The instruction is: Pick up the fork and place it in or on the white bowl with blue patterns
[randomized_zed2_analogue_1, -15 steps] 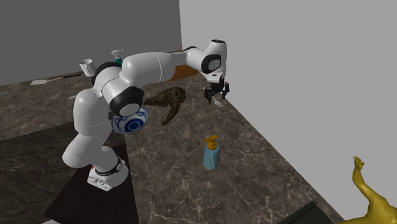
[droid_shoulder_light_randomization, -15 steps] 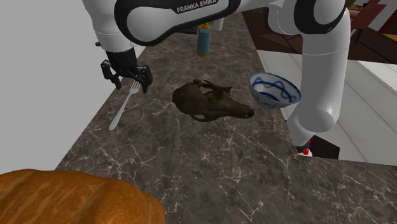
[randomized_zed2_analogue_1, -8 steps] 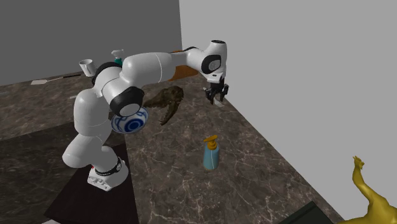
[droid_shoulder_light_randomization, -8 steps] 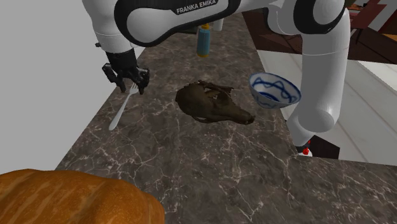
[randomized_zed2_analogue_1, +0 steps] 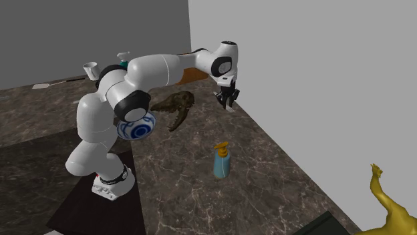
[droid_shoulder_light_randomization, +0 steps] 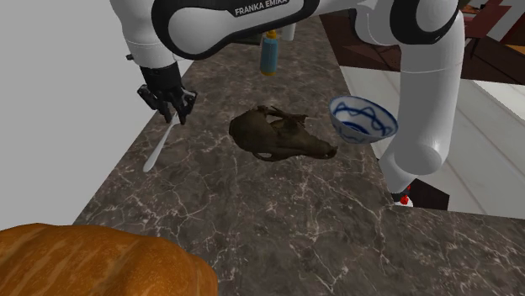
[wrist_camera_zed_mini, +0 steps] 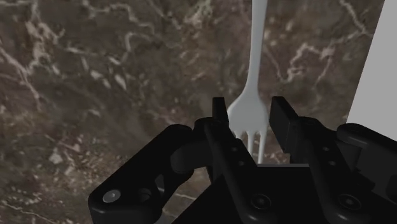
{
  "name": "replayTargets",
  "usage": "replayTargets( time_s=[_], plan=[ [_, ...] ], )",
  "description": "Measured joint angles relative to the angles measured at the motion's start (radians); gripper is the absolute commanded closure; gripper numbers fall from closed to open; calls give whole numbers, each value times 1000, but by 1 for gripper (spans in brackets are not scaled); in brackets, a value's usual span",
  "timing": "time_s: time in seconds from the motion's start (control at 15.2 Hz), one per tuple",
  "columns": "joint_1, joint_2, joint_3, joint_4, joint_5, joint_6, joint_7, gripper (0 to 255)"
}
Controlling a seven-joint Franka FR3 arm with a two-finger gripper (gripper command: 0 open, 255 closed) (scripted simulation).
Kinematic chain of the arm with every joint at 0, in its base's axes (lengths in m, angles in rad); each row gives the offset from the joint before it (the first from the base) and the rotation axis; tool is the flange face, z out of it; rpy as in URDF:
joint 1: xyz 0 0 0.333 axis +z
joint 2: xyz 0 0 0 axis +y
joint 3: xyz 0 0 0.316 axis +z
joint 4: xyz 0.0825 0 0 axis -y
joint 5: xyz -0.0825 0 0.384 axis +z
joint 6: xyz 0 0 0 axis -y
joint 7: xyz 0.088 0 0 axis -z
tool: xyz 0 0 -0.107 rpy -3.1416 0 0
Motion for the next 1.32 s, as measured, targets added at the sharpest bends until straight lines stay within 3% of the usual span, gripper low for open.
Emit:
replayTargets(
  time_s=[0.53, 1.32],
  plan=[
    [21, 4, -1, 76, 5, -72, -7, 255],
    [90, 33, -9, 298, -9, -255, -31, 255]
  ],
)
